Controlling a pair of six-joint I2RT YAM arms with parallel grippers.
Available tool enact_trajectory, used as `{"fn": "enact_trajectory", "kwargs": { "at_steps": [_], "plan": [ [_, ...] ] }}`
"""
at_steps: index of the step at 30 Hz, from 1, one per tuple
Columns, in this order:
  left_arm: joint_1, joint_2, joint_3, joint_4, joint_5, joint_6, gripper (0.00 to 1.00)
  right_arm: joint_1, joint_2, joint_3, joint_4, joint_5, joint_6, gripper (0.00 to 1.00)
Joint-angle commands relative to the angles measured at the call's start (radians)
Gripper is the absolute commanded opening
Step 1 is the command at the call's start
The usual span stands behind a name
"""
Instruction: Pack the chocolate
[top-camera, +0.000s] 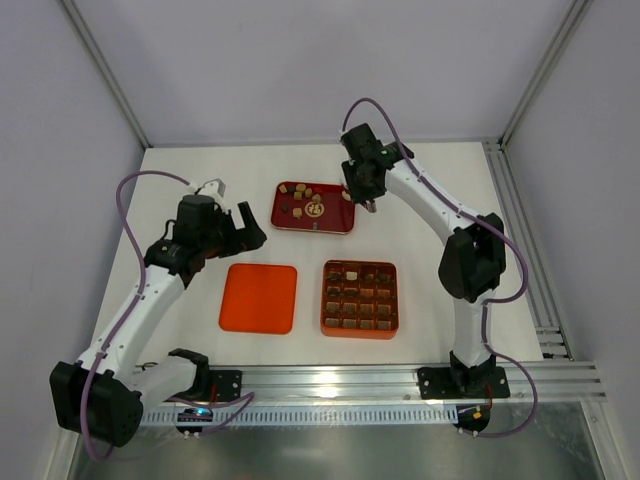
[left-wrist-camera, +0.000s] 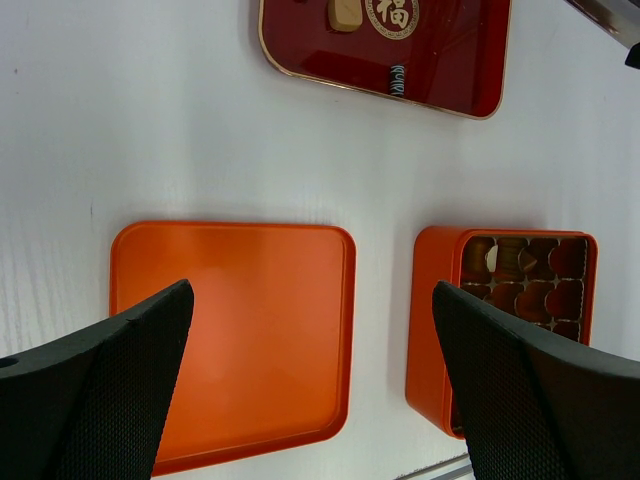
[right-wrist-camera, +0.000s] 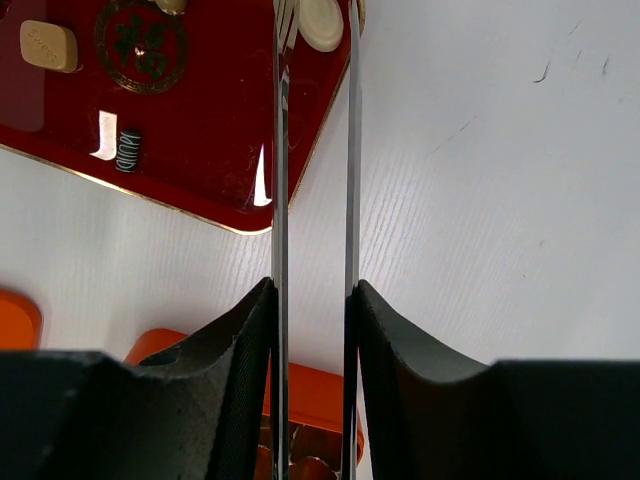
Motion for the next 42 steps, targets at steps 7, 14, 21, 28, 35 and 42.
{"fn": "enact_trajectory", "kwargs": {
  "at_steps": [7,14,21,28,35,42],
  "plan": [
    [0.003,-0.013,-0.003,0.031,0.011,0.007,1.00,-0.001,-0.031,-0.020,0.030,-0.013,-0.011,0.39],
    [0.001,-0.014,-0.006,0.031,0.011,0.009,1.00,-0.001,-0.024,-0.040,0.041,-0.018,-0.010,0.38],
    [0.003,-0.014,-0.005,0.031,0.010,0.009,1.00,-0.001,-0.007,-0.034,0.041,-0.015,-0.011,0.39],
    [0.003,-0.016,-0.006,0.031,0.011,0.009,1.00,-0.001,0.009,-0.014,0.033,-0.007,-0.014,0.38],
    [0.003,-0.013,-0.005,0.031,0.010,0.007,1.00,0.001,0.012,-0.002,0.025,0.013,-0.017,0.38],
    [0.003,-0.011,-0.005,0.031,0.010,0.007,1.00,-0.001,0.024,0.010,0.016,0.014,-0.025,0.38]
  ]
}}
